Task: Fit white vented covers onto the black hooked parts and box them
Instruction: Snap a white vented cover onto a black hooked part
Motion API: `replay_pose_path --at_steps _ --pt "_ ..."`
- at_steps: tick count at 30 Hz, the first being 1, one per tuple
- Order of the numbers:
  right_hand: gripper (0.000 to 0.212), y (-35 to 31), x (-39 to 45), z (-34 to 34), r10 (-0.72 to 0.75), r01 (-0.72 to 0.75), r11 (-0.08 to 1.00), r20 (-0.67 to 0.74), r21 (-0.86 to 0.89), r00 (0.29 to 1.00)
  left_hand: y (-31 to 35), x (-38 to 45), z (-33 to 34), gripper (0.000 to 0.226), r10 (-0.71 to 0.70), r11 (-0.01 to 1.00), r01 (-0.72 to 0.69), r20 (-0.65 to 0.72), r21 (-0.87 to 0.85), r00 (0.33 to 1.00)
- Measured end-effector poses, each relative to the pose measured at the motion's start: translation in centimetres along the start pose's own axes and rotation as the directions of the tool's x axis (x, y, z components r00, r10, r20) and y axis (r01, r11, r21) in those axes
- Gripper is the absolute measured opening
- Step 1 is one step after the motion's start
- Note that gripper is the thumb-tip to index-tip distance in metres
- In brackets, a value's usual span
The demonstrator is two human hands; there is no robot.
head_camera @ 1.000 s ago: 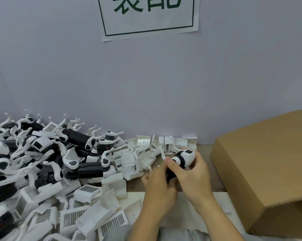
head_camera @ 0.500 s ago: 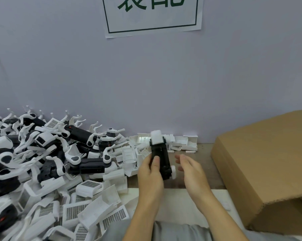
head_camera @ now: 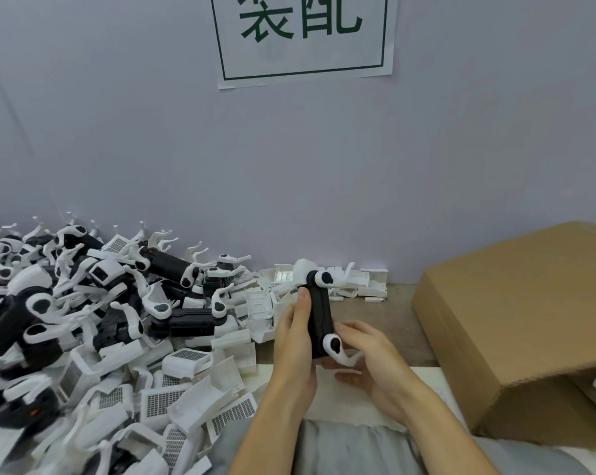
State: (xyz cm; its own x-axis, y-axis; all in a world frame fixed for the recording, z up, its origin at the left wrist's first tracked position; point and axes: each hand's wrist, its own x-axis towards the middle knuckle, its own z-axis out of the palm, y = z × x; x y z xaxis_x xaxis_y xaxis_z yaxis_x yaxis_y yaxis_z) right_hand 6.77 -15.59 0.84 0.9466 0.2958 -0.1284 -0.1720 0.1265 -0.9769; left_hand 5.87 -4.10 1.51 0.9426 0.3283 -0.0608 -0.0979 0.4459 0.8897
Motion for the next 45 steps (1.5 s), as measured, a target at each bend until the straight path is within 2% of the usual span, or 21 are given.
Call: replay_pose_path --at_steps 4,7,10,12,16,18,21,24,27,29,34,37,41,45 --pt "0.015 0.5 -0.1 -0.1 0.057 -0.049 0.991 -0.057 0.121 0.997 0.1 -0.1 -0.1 0.035 -0.037 0.999 0.037 -0.06 0.003 0.998" --pt "0.008 1.1 -0.2 -0.1 0.009 0.001 0.997 -0.148 0.071 0.989 -0.2 -0.2 -0.3 0.038 -0.064 0.997 0.067 -0.07 0.047 0.995" --pt "0.03 1.6 -0.9 -0.2 -0.092 0.081 0.994 -0.168 -0.07 0.981 -0.4 -0.2 -0.4 0.04 -0.082 0.995 0.088 -0.1 0.052 0.992" --pt "0.034 1.7 -1.3 -0.3 -0.145 0.129 0.986 -0.167 -0.101 0.975 -0.5 -0.3 -0.4 0.038 -0.113 0.994 0.112 -0.121 -0.019 0.986" --pt "0.02 1.7 -1.7 -0.5 -0.176 0.19 0.976 -0.133 0.107 0.975 -0.3 -0.9 -0.5 0.038 -0.199 0.961 0.176 -0.092 -0.212 0.976" --pt "0.009 1.6 -1.9 -0.4 -0.167 0.179 0.971 -0.088 0.156 0.982 0.0 -1.2 -0.7 0.036 -0.219 0.934 0.19 -0.063 -0.301 0.974" --pt "0.014 1.6 -1.9 0.1 -0.118 0.118 0.991 -0.021 0.056 0.993 0.3 -1.7 -1.0 0.039 -0.225 0.889 0.22 0.035 -0.403 0.974" --pt "0.022 1.9 -2.1 0.5 -0.08 0.08 0.997 0.041 0.015 0.996 0.2 -2.1 -0.9 0.043 -0.245 0.918 0.253 0.064 -0.306 0.967" --pt "0.022 2.0 -2.1 0.5 -0.056 0.05 0.997 0.11 0.056 0.992 -0.3 -1.9 -0.6 0.047 -0.191 0.951 0.193 0.033 -0.243 0.981" --pt "0.022 1.8 -2.0 0.6 -0.036 0.024 0.996 0.14 0.08 0.99 -0.7 -1.6 -0.7 0.041 -0.149 0.963 0.152 0.031 -0.224 0.988" --pt "0.015 1.9 -1.8 1.0 -0.026 0.012 0.996 0.163 0.087 0.986 -1.4 -0.6 -0.6 0.033 -0.029 1.0 0.029 -0.023 -0.006 0.999" --pt "0.016 2.0 -1.5 1.0 -0.025 0.008 0.989 0.114 0.146 0.993 -1.5 -0.7 -0.1 0.032 -0.017 0.997 0.019 -0.024 0.072 1.0" --pt "0.02 2.2 -1.6 0.8 -0.019 -0.004 0.977 0.108 0.214 0.994 -1.5 -1.0 0.3 0.035 0.031 0.953 -0.028 -0.004 0.303 1.0" --pt "0.024 2.3 -1.5 0.5 -0.006 -0.015 0.979 0.103 0.202 0.995 -0.5 -1.2 0.0 0.041 -0.058 0.889 0.033 0.041 0.457 0.997"
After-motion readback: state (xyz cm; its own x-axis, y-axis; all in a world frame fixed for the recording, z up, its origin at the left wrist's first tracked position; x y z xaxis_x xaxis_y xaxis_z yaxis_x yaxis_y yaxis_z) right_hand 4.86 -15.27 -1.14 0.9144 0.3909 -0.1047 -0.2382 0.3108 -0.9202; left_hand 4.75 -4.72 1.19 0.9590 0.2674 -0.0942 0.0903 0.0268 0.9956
